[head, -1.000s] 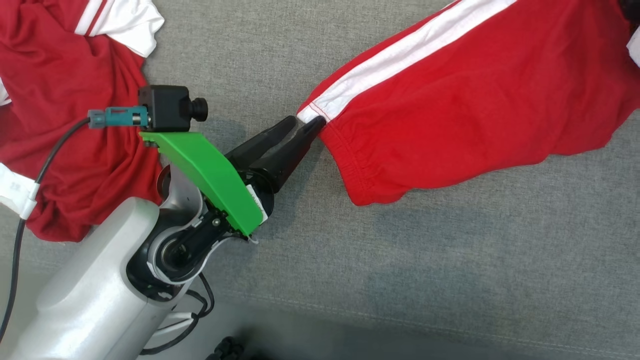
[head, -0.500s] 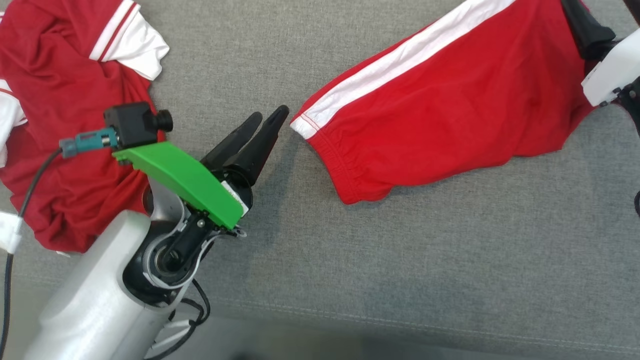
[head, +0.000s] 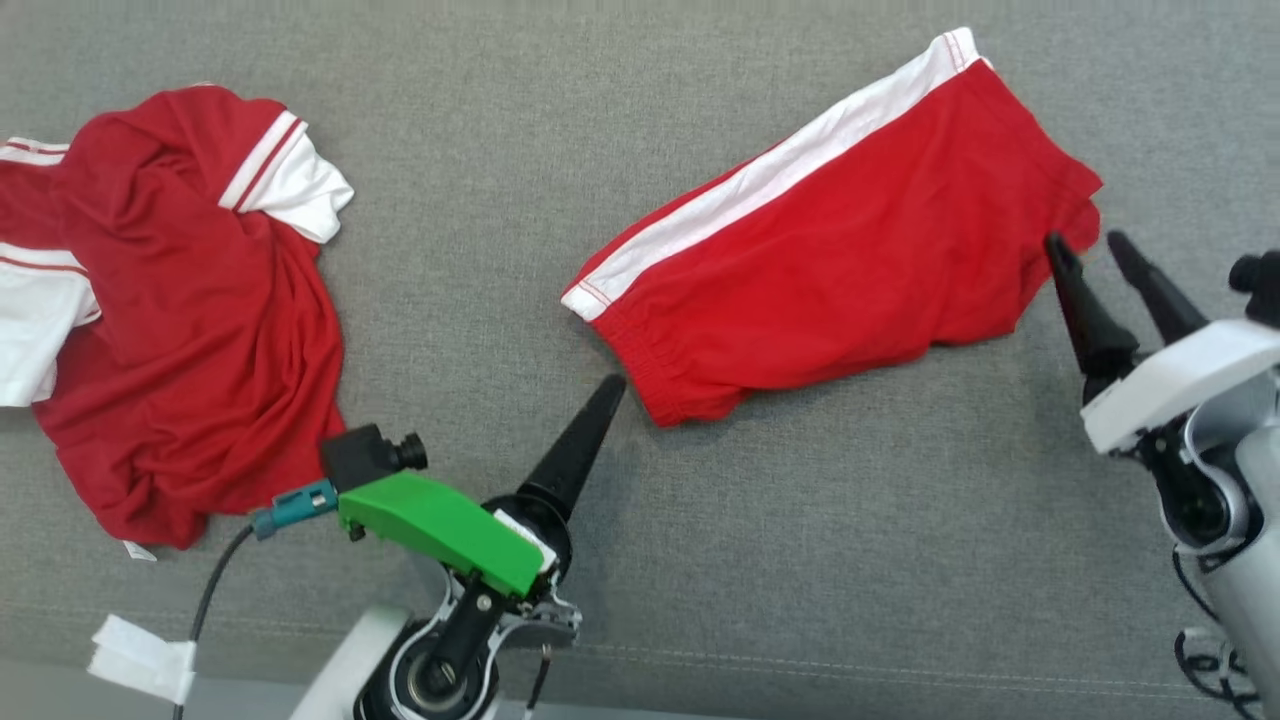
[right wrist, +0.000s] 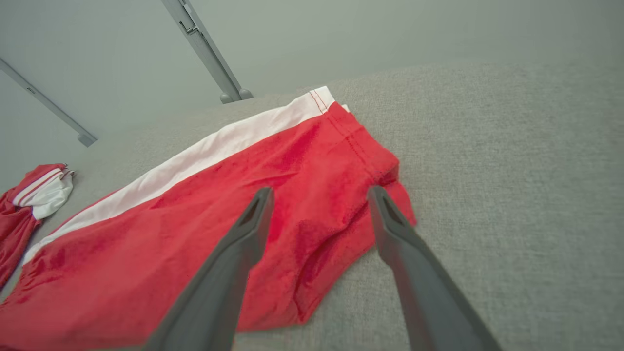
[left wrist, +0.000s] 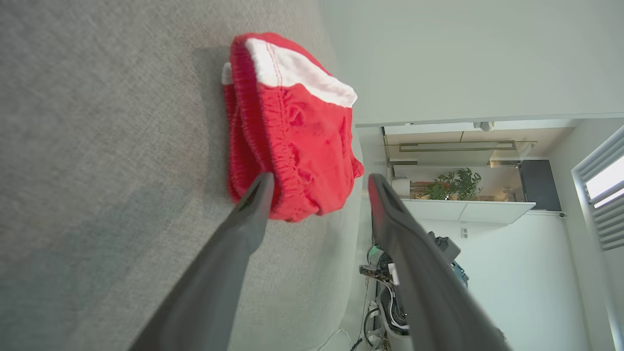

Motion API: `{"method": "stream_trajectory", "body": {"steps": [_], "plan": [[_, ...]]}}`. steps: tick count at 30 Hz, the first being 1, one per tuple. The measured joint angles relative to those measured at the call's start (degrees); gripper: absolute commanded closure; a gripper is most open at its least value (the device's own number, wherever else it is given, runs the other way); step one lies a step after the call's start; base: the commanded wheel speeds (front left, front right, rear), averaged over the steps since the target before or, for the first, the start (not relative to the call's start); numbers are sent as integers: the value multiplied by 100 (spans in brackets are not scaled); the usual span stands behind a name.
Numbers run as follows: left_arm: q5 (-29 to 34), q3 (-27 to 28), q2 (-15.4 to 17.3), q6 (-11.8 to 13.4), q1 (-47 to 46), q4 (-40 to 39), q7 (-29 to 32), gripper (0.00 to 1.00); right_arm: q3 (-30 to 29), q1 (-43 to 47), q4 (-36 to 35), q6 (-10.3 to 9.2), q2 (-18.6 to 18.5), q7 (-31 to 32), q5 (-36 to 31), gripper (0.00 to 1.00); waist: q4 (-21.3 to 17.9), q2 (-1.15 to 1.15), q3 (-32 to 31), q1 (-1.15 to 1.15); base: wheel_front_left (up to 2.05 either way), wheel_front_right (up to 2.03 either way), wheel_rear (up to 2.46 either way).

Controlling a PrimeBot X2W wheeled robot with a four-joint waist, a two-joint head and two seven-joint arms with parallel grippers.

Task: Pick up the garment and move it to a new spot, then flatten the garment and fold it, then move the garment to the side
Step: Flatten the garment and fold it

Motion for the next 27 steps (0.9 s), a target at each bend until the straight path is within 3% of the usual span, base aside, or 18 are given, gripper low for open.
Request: {"method": "stream_trajectory", "body": {"steps": [9,27], "plan": [[-535,-102,-236,4,429,41,2,0,49,773,-291,-57,242,-182,149,0,-252,0,-486,0,0,0,0],[-749,189,-363,63,231,923,-216,0,185,1227,-793,-176,361,-481,126,0,-836,0,-358,0,0,0,0]]}}
